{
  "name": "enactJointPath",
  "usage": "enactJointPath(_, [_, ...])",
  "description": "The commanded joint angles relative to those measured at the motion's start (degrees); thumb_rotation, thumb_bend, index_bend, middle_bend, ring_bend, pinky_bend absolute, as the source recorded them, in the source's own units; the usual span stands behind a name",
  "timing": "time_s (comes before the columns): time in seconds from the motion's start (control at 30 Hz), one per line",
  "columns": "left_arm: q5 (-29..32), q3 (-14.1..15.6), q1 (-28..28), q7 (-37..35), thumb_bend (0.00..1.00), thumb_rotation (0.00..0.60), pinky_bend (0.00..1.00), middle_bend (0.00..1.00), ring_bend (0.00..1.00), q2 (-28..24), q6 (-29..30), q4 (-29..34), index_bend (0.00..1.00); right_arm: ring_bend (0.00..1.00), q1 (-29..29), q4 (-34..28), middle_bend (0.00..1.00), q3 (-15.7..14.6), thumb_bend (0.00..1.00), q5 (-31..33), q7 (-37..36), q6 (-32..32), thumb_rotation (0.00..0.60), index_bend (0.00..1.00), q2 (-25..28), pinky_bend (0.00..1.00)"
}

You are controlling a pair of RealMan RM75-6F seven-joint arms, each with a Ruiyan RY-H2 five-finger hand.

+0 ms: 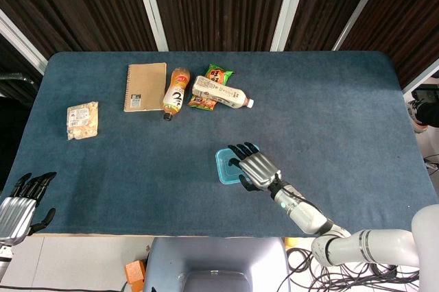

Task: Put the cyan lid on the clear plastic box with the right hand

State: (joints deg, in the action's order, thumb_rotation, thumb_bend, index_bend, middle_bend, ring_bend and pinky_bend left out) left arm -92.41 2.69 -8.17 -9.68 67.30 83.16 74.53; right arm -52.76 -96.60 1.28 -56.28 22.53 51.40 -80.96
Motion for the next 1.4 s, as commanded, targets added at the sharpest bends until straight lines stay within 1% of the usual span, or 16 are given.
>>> enactJointPath(0.03, [0.2,0.0,0.0,0.5,0.39,0.6,0.09,0.13,0.15,-0.3,-0.3,0.6,0.0,0.0,1.1,0.5,0.0,-0.7,0.57,-1.8,-1.3,-0.6,0.575,0.31,-0.2,0.0])
enactJointPath(0.33, [0.5,0.0,-0.1,1.0,0.39,0.6,0.09,0.14,0.15,-0.4,-0.8,1.1,0.0,0.0,2.1,1.3,0.0,-0.3,0.58,-3.8,-2.7,-1.8,0.575,0.31,-0.3,0.0])
enactJointPath(0.93, [0.4,0.0,-0.3,0.1,0.39,0.6,0.09,0.14,0.15,-0.2,-1.0,0.3,0.0,0.0,2.7,2.1,0.0,-0.2,0.58,-2.7,0.3,-3.2,0.576,0.31,-1.6,0.0])
enactJointPath(1.4, [0.5,-0.1,-0.2,-0.3,0.39,0.6,0.09,0.14,0.15,-0.4,-0.9,0.0,0.0,0.0,3.4,4.8,0.0,-0.1,0.57,-3.0,-0.8,-4.9,0.576,0.32,-3.4,0.0])
